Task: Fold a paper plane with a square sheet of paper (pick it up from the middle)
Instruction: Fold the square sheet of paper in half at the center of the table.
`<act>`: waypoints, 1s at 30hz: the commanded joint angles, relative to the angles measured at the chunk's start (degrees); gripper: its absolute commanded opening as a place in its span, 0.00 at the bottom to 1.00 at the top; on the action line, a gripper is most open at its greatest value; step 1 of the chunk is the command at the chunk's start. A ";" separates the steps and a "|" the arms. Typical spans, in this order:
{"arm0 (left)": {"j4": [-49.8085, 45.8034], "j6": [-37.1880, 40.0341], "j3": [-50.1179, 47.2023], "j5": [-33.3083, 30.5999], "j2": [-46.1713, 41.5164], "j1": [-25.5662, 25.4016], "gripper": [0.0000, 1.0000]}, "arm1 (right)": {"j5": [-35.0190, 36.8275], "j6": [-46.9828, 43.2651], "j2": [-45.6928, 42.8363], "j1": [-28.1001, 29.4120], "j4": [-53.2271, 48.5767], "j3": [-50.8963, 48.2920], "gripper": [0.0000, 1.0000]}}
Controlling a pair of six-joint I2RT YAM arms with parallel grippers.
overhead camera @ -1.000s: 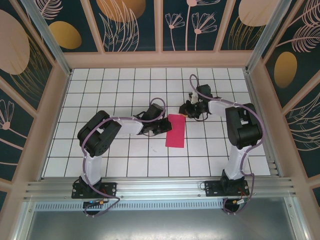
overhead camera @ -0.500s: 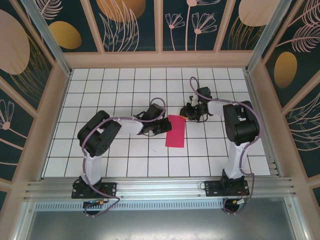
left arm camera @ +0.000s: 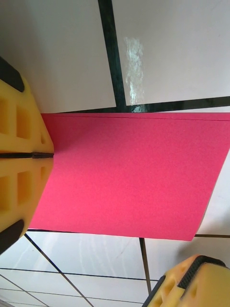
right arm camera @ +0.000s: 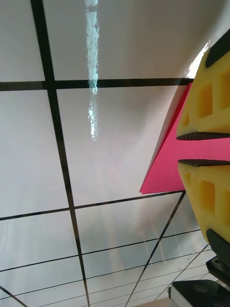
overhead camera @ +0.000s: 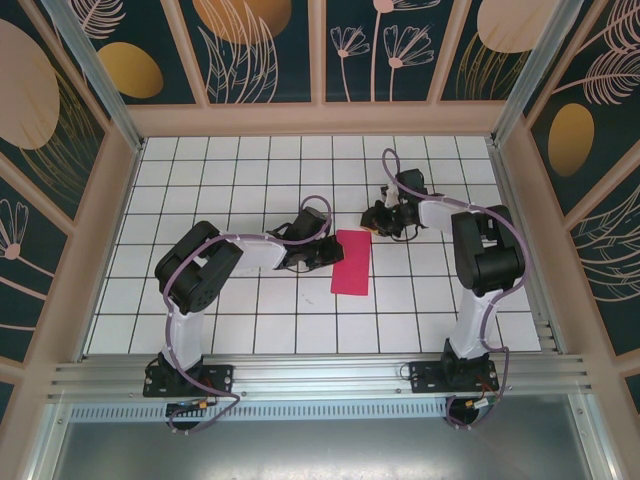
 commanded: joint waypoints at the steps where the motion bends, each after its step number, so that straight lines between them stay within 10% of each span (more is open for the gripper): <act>1: -5.78 1.16 -1.96 -1.65 1.96 -0.62 0.12 | 0.24 -0.66 0.60 -0.37 -0.38 0.10 0.22; 30: -4.65 1.64 -3.52 -1.47 1.25 -0.63 0.12 | -1.51 2.48 -5.03 -0.24 1.93 -5.18 0.22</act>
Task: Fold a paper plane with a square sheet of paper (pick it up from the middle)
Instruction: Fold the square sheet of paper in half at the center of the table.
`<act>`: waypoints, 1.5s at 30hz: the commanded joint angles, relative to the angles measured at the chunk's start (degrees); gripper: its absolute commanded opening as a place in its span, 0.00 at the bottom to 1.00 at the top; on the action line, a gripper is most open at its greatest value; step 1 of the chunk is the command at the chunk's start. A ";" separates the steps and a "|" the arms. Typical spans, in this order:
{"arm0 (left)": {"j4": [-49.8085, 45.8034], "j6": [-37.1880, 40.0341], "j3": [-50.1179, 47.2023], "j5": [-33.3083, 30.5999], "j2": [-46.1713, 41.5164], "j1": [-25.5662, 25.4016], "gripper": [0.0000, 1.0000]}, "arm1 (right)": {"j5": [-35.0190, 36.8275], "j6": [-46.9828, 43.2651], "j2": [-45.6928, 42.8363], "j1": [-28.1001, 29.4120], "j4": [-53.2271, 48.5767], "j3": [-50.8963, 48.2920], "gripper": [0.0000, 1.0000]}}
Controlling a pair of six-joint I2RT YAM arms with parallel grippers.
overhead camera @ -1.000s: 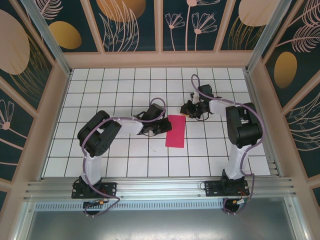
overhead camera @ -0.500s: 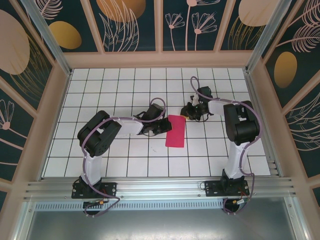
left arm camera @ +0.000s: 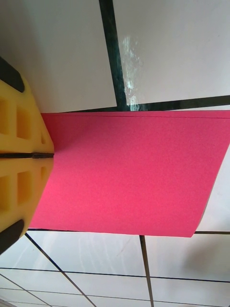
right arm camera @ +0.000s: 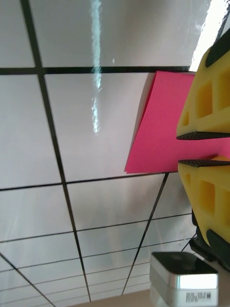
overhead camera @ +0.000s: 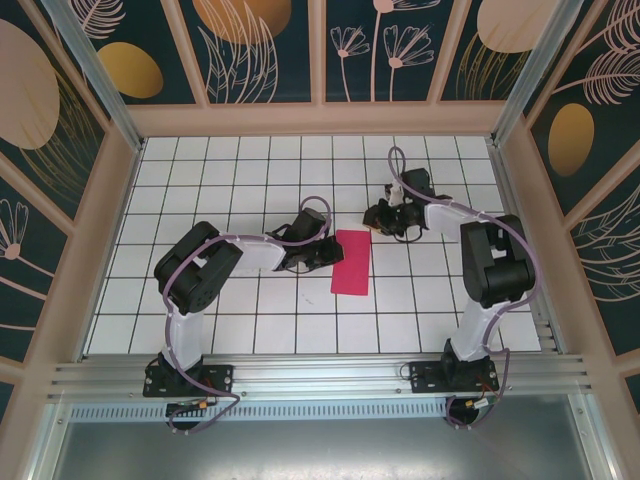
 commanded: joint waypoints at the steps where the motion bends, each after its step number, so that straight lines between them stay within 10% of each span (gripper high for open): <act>1: -6.32 1.57 -2.44 -1.49 1.56 -0.63 0.12 | -1.46 1.49 1.28 0.09 2.07 -1.40 0.22; 14: -5.63 1.13 -2.88 -1.59 1.38 -0.60 0.11 | 3.70 0.29 8.16 0.15 0.85 0.13 0.22; 45: -4.74 1.00 -3.63 -1.87 -0.08 -0.63 0.12 | -2.11 1.88 -12.34 4.94 3.07 -16.22 0.25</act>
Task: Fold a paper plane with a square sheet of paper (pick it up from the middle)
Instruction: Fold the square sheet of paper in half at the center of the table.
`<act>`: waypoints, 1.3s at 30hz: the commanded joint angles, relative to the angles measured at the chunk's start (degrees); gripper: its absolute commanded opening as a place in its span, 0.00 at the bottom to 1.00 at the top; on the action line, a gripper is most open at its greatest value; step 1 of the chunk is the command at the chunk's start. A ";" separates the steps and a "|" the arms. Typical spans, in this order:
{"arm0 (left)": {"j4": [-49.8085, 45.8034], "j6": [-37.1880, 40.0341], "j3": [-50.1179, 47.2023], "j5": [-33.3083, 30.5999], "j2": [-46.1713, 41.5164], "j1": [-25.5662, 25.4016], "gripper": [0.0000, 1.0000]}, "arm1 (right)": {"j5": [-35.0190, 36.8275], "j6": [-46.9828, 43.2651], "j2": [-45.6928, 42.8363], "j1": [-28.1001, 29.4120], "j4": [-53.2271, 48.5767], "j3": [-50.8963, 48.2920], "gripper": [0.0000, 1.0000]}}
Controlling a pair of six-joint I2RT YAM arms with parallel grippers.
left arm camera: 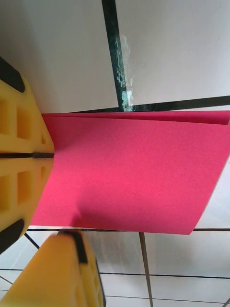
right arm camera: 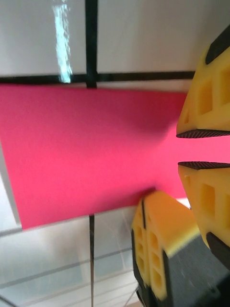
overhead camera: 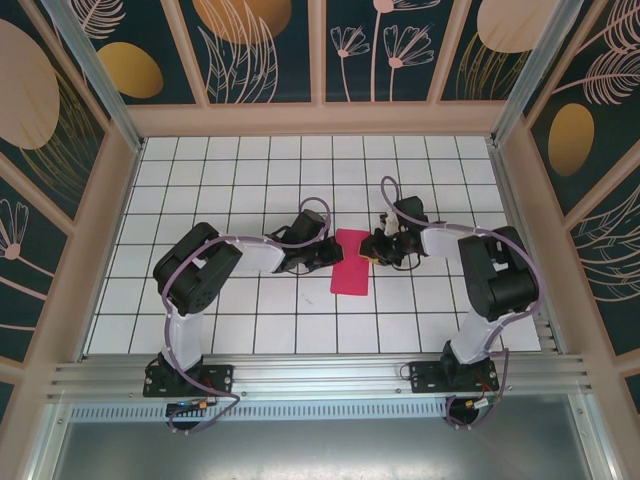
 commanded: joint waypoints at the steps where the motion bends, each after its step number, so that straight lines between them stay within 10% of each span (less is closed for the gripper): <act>1: -6.51 1.05 -2.32 -0.99 0.45 -0.42 0.11 | -1.82 -0.69 -6.09 0.93 -0.85 -2.62 0.25; 39: -8.58 1.19 -1.41 0.19 -3.47 -0.40 0.18 | 3.92 3.67 -16.87 8.52 -1.01 -11.71 0.26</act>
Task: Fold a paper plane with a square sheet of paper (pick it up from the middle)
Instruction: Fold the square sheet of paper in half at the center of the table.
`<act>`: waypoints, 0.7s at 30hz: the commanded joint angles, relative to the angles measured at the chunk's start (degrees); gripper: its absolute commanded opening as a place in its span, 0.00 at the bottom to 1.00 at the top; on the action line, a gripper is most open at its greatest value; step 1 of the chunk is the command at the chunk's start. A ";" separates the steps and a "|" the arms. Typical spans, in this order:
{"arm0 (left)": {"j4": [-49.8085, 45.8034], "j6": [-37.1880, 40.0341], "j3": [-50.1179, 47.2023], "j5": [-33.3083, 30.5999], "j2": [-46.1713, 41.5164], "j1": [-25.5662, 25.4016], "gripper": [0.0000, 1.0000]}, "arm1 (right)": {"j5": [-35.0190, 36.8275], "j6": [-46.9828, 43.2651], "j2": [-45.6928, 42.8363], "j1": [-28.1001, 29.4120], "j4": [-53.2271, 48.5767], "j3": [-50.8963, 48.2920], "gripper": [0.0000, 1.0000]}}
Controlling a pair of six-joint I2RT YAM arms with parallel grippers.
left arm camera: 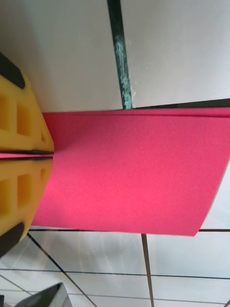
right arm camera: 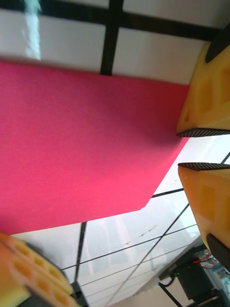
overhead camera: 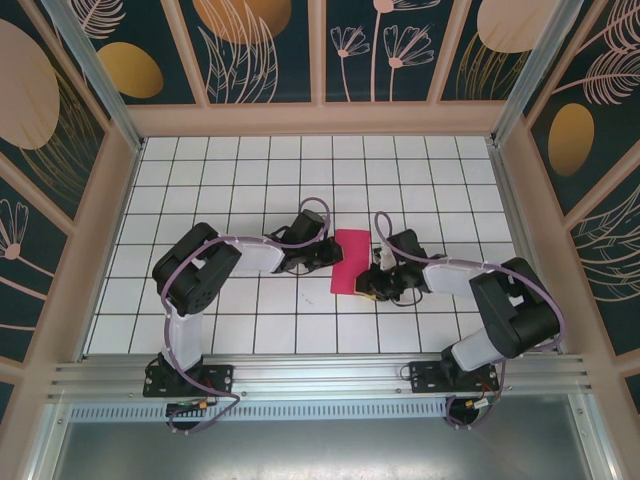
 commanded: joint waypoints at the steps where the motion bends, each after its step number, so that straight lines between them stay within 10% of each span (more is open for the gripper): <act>1: -8.78 1.59 -0.94 -0.71 -4.69 -0.36 0.21 | 6.08 -2.01 -5.86 -0.59 -4.33 4.99 0.27; 9: -8.61 0.15 -5.15 -9.58 -17.05 0.02 0.42 | 14.95 -2.74 -3.54 -4.44 -7.29 10.42 0.39; 21: 0.58 -4.77 -10.91 -5.36 -15.99 1.21 0.50 | 12.25 -3.45 5.29 -3.79 -5.07 14.22 0.40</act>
